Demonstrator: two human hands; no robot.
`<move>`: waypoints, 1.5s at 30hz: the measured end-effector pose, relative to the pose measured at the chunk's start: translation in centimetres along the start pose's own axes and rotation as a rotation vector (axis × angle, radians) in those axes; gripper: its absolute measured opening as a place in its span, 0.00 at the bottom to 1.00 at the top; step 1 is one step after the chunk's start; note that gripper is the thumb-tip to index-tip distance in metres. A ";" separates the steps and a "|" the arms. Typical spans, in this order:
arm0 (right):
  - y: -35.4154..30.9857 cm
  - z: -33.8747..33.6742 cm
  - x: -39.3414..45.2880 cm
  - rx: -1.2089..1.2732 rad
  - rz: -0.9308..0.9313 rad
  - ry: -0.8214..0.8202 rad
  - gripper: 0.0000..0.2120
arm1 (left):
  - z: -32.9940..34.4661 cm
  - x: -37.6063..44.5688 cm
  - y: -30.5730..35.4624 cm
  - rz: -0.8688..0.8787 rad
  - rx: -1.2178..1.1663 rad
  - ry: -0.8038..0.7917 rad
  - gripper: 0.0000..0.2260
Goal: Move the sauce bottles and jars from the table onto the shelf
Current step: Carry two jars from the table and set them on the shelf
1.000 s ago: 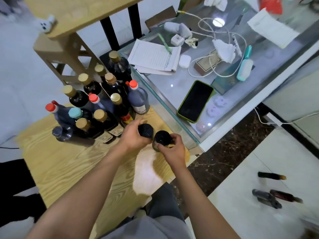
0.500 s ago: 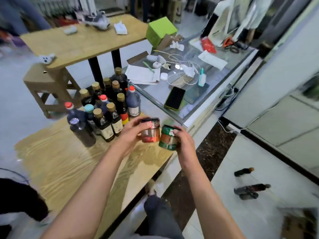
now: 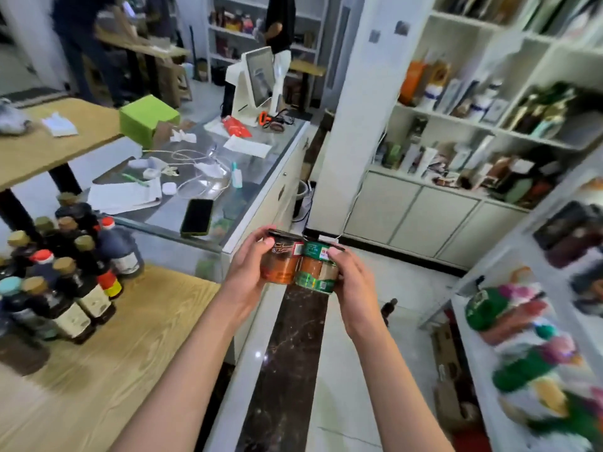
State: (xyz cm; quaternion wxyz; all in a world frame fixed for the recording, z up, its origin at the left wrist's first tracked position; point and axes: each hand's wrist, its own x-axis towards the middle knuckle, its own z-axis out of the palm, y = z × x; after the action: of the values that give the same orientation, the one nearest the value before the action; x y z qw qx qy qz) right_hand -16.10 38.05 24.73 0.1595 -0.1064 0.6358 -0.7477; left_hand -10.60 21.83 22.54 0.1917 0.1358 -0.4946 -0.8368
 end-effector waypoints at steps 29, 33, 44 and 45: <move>-25.0 -54.9 -17.3 -0.192 -0.361 0.925 0.19 | 62.3 -9.3 -17.4 -0.318 -0.031 -0.955 0.21; -26.4 -59.0 -18.0 -0.194 -0.411 1.054 0.20 | 68.5 -9.7 -19.1 -0.307 -0.059 -0.993 0.21; -26.9 -69.5 -18.0 -0.248 -0.397 1.407 0.21 | 82.3 -8.9 -27.3 -0.057 0.202 -1.279 0.31; -26.9 -70.2 -17.7 -0.256 -0.376 1.442 0.21 | 83.4 -8.8 -28.0 -0.038 0.243 -1.313 0.31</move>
State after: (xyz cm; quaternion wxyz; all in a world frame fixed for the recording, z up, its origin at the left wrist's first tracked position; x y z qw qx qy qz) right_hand -27.87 112.87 40.14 -0.4396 0.2848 0.6358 -0.5670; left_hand -42.73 102.74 37.80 -0.1805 -0.3728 -0.5967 -0.6873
